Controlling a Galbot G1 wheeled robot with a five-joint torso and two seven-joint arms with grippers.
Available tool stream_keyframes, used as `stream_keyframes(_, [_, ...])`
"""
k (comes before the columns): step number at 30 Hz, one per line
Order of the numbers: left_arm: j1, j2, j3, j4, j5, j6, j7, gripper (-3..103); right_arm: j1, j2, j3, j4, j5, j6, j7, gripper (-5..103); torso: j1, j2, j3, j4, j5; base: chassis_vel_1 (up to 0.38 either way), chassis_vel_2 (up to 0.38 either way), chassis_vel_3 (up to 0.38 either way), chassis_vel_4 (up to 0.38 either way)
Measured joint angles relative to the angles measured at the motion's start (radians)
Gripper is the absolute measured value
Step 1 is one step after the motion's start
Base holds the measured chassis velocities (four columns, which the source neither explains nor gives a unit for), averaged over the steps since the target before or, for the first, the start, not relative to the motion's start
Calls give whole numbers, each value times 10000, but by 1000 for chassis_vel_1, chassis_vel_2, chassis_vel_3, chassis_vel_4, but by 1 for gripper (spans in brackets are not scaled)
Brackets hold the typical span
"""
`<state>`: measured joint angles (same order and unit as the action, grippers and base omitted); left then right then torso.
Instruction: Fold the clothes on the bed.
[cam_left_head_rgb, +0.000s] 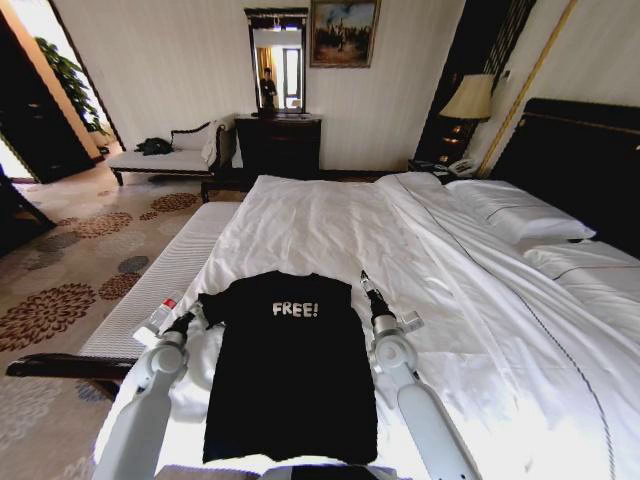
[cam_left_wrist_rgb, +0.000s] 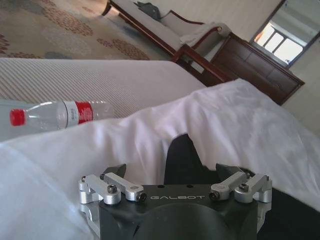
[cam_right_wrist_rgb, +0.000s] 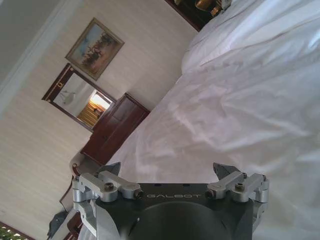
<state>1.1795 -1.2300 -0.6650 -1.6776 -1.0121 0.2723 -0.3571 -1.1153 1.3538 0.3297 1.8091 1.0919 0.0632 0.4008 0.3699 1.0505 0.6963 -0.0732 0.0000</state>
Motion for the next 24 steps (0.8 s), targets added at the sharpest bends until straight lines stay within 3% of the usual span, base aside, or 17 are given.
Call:
stream_keyframes(2, [-9, 0, 76, 41, 36, -11, 25, 101, 1, 19, -6, -19, -9, -10, 24, 100, 0, 0, 0, 0, 0, 0, 0, 0, 0])
stream_keyframes(5, [-50, -4, 186, 119, 89, -20, 58, 95, 6, 52, -15, -64, -43, -21, 51, 100, 0, 0, -1, 0, 0, 0, 0, 0, 0])
stream_keyframes(9, [-126, -68, 291, 277, 143, -45, 92, 74, 12, 69, -12, -144, -75, -31, 98, 100, 0, 0, -1, 0, 1, 0, 0, 0, 0])
stream_keyframes(11, [-139, -81, 302, 304, 160, -53, 92, 74, 13, 69, -10, -153, -76, -32, 103, 100, 0, 0, -1, 0, 0, 0, 0, 0, 0])
stream_keyframes(14, [-189, -141, 340, 425, 236, -76, 87, 57, 21, 70, 2, -201, -79, -35, 125, 100, 0, 0, -1, 0, 0, 0, 0, 0, 0])
stream_keyframes(16, [-197, -150, 343, 445, 241, -78, 84, 57, 21, 70, 2, -205, -80, -35, 130, 100, 0, 0, -1, 0, 0, 0, 0, 0, 0])
stream_keyframes(17, [-213, -164, 347, 490, 246, -79, 69, 46, 21, 70, 3, -213, -81, -38, 142, 100, 0, 0, -1, 0, 0, 0, 0, 0, 0])
stream_keyframes(19, [-222, -167, 347, 506, 247, -80, 62, 46, 20, 71, 3, -216, -84, -40, 147, 100, 0, 0, -1, 0, 0, 0, 0, 0, 0])
stream_keyframes(22, [-261, -159, 343, 570, 246, -82, 32, 30, 19, 70, 1, -243, -105, -51, 176, 100, 0, 0, -1, 0, 0, 0, 0, 0, 0])
stream_keyframes(24, [-293, -150, 341, 613, 242, -82, -18, 24, 19, 68, 0, -266, -110, -54, 198, 100, 0, 0, -1, 0, 0, 0, 0, 0, 0])
